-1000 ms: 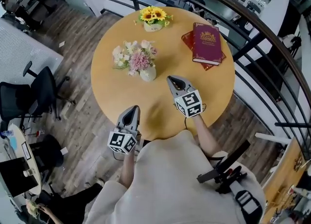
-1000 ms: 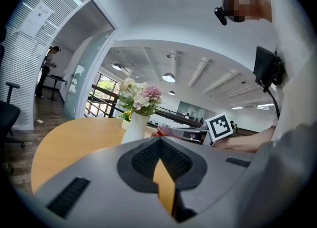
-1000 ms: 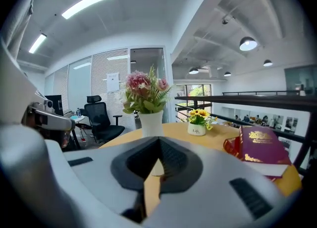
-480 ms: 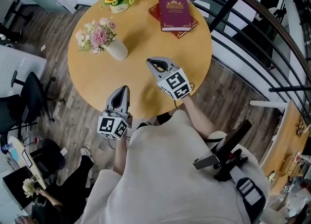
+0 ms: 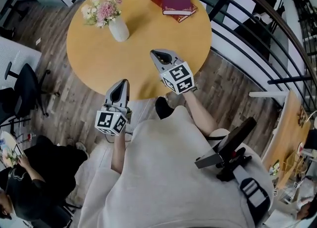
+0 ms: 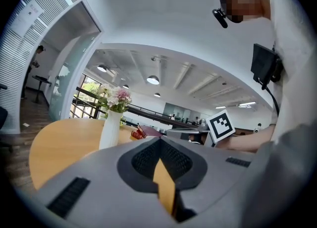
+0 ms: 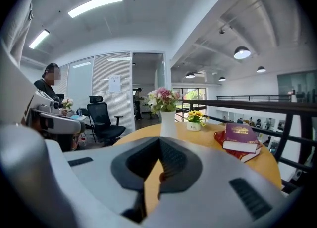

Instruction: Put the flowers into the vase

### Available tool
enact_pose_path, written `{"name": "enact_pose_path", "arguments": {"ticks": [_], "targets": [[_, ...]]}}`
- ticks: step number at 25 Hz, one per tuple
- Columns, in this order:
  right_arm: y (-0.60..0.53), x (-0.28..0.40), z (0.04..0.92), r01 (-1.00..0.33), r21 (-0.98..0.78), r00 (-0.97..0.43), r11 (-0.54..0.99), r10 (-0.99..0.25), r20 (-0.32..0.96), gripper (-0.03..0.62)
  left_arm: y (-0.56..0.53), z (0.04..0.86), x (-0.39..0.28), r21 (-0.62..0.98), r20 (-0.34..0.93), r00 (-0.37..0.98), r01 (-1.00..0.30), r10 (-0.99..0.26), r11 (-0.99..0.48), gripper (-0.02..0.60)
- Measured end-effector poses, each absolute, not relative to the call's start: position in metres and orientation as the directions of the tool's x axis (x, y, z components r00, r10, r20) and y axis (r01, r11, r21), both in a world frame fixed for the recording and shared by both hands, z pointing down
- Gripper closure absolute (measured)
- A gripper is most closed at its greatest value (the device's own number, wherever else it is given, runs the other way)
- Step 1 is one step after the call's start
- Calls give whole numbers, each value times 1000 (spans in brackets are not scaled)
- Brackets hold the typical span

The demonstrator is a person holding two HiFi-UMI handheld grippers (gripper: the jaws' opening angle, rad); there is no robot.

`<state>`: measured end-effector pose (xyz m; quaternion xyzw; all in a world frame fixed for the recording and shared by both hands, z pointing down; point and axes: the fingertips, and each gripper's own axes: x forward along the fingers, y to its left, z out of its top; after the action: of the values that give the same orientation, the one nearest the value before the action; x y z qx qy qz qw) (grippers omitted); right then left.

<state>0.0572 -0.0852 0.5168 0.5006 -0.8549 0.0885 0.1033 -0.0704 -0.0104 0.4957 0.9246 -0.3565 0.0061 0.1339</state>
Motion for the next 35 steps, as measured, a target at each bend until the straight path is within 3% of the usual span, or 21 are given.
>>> {"name": "enact_pose_path", "arguments": {"ticks": [14,35], "targets": [[69,31,527,-916,-55,-396,396,-878,269,586,91,519,-133,252,133,737,-672,-663,-697,575],[98,93,519,-918,-106,-396,382,-892,218,587,113,512,-48,226,139,752,-658,-645,-718,575]]}}
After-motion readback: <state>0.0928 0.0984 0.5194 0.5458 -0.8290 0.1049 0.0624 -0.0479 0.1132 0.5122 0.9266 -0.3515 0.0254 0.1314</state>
